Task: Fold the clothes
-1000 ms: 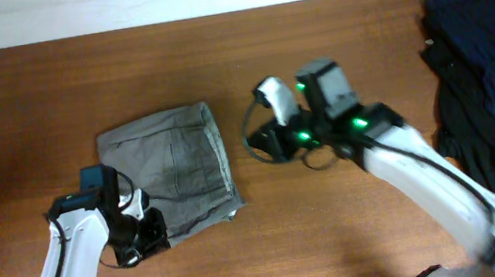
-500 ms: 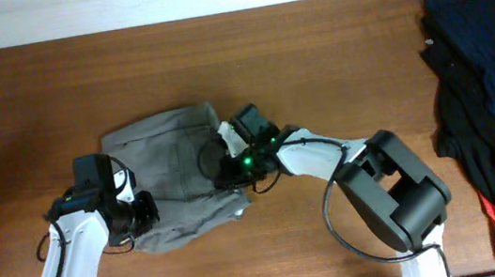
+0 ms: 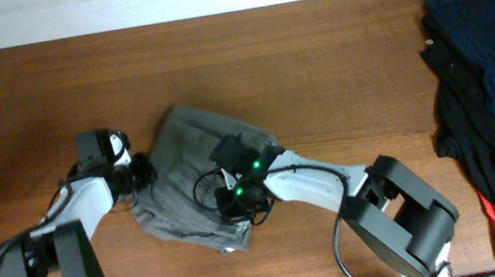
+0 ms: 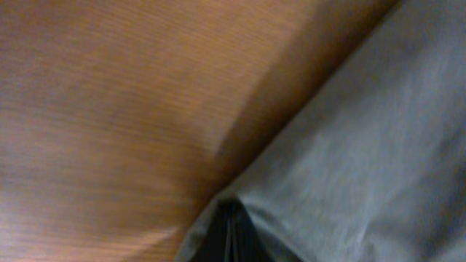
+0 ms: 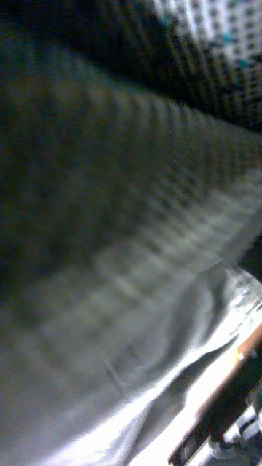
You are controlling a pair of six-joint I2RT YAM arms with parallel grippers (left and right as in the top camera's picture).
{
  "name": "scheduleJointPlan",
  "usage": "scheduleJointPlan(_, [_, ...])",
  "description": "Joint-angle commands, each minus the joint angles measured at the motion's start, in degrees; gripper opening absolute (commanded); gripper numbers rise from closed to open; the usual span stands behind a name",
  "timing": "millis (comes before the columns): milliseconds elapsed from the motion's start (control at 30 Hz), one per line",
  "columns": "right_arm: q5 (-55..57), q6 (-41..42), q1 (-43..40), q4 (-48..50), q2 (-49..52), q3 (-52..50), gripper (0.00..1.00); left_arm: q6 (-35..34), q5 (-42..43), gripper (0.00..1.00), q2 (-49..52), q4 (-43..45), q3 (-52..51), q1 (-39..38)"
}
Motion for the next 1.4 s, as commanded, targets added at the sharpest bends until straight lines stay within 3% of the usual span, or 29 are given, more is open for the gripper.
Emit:
scheduleJointPlan(0, [12.5,-4.6,0.6,-0.1,-6.6,-1.5,0.04,-3.5,3.3,0.01,6.7,3.9,1.4,-0.3])
scheduleJointPlan(167, [18.9,-7.1,-5.1,2.3,-14.5,-1.4,0.04,-0.9,10.1,0.08,6.7,2.5,13.4,-0.3])
scheduleJointPlan(233, [18.6,-9.5,-9.6,3.6,-14.7,-1.4,0.04,1.1,10.8,0.15,6.6,-5.7,21.3,-0.2])
scheduleJointPlan(300, [15.6,-15.3,-12.8,5.9,-13.4,-1.5,0.14,3.2,10.8,0.22,6.4,-14.7,27.7,-0.3])
scheduleJointPlan(367, [11.3,-19.6,-15.5,7.6,-11.0,-1.5,0.17,3.3,10.8,0.24,6.1,-24.9,33.4,-0.3])
scheduleJointPlan(467, [11.2,-19.6,-19.1,6.5,-6.1,-1.5,0.09,6.3,10.7,0.24,5.9,-37.1,37.6,-0.3])
scheduleJointPlan(667, [11.2,-22.4,-22.5,1.7,-4.0,-1.4,0.07,6.4,7.3,0.23,4.7,-48.1,37.8,-0.1])
scheduleJointPlan(800, [8.8,-28.0,-22.6,-0.7,-10.4,-1.4,0.07,7.4,2.1,0.22,1.7,-53.7,37.8,-0.1])
scheduleJointPlan(933, [-1.2,-31.1,-22.5,1.8,-17.3,-1.4,0.04,2.9,-6.0,0.22,-2.4,-59.6,37.8,0.5])
scheduleJointPlan(1033, [-9.5,-35.7,-21.7,5.6,-16.6,-1.5,0.04,0.1,-5.9,0.23,-5.0,-62.0,37.8,1.6])
scheduleJointPlan(1167, [-8.8,-35.7,-18.9,5.7,-10.8,-1.5,0.04,-0.7,-6.1,0.24,-8.3,-67.6,37.8,2.6])
scheduleJointPlan(1233, [-7.4,-33.7,-18.4,5.4,-5.9,-1.5,0.04,-0.7,-6.9,0.31,-9.5,-69.7,37.8,2.6])
scheduleJointPlan(1333, [-3.1,-23.7,-19.3,3.3,0.2,-1.5,0.04,-0.7,-9.1,0.49,-9.7,-70.4,36.8,2.6])
scheduleJointPlan(1367, [-0.7,-20.6,-19.3,1.9,0.9,-1.5,0.04,-0.7,-8.9,0.52,-9.7,-70.3,35.9,2.6])
